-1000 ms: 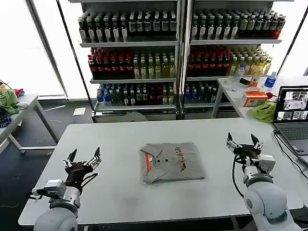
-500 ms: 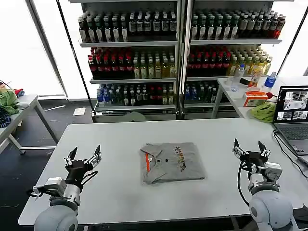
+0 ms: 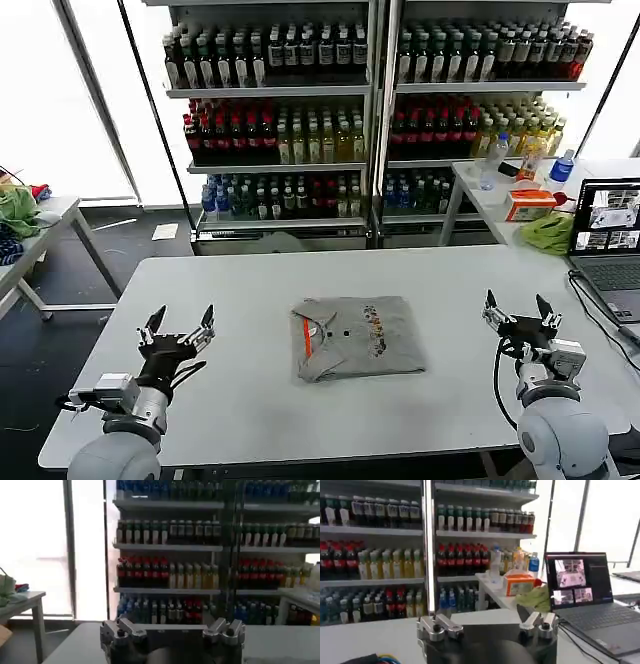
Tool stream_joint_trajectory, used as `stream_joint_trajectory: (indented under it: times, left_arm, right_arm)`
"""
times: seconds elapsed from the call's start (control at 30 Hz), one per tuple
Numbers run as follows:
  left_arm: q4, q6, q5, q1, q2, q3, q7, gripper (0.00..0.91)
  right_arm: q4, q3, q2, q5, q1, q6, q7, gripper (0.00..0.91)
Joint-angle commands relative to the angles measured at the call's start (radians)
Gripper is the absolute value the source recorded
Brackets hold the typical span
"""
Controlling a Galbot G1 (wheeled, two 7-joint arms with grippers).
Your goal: Fold and organize the clothes.
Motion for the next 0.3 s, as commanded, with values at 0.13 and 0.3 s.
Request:
stream_joint_trajectory:
  times: [0.13, 0.3]
  left_arm:
    - [-0.008, -0.001, 0.022, 0.015, -0.002, 0.000, 0.039, 0.907]
    - [-0.008, -0.006, 0.027, 0.015, -0.001, -0.002, 0.061, 0.907]
  right_arm:
    - [0.004, 0.002, -0.004, 0.000, -0.009, 0.000, -0.001, 0.907]
    - [0.005, -0.002, -0.006, -0.003, -0.011, 0.001, -0.003, 0.907]
